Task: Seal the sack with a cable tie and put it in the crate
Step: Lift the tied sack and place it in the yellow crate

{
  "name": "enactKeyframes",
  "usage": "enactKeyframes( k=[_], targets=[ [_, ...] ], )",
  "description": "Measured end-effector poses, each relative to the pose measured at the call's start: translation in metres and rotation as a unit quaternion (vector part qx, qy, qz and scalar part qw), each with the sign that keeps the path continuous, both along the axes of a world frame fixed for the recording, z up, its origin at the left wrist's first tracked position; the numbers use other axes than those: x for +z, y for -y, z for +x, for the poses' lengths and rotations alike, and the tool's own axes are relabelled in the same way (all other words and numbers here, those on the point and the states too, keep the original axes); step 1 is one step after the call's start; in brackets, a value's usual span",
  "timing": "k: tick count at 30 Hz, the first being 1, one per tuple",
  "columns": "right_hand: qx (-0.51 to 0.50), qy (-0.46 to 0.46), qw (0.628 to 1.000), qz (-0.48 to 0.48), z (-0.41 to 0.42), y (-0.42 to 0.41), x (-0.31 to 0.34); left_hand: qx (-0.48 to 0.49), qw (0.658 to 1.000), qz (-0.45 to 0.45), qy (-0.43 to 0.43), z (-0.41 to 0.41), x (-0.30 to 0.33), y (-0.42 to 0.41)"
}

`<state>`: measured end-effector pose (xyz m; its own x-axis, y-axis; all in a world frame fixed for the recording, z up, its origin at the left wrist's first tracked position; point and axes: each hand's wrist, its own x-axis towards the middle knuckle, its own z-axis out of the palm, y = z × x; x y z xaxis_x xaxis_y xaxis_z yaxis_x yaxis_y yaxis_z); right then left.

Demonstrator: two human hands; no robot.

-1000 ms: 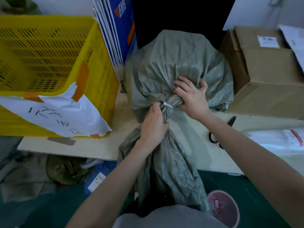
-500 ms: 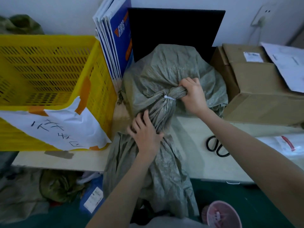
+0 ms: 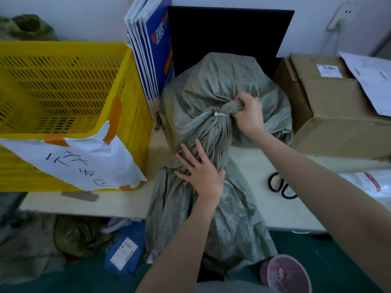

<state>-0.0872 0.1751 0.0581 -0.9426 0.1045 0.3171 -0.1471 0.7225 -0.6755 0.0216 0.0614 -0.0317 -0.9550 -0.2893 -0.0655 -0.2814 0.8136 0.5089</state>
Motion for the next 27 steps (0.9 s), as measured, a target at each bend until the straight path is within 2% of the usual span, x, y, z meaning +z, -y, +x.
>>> enactKeyframes(
  k=[7,9,13,16,19,24,27],
  targets=[
    [0.020,0.006,1.000,-0.010,0.009,-0.001,-0.004,-0.009,0.999,0.020,-0.027,-0.010,0.002,0.050],
    [0.023,0.008,1.000,-0.018,0.011,-0.002,-0.007,-0.026,0.999,-0.013,-0.040,-0.013,0.010,0.066],
    [0.017,-0.003,0.999,-0.051,0.010,-0.006,-0.002,-0.038,0.980,-0.092,-0.170,-0.019,0.045,0.083],
    [0.016,-0.013,0.998,-0.057,0.010,-0.011,0.008,-0.067,0.940,-0.124,-0.309,-0.033,0.079,0.092],
    [0.031,-0.013,0.998,-0.053,0.013,-0.015,0.012,-0.143,0.901,-0.133,-0.388,-0.052,0.117,0.098],
    [0.035,-0.022,0.997,-0.071,0.020,-0.022,0.022,-0.333,0.816,-0.139,-0.451,-0.088,0.173,0.091],
    [0.037,-0.028,0.994,-0.097,0.023,-0.024,0.021,-0.402,0.761,-0.198,-0.469,-0.105,0.190,0.078]
  ],
)
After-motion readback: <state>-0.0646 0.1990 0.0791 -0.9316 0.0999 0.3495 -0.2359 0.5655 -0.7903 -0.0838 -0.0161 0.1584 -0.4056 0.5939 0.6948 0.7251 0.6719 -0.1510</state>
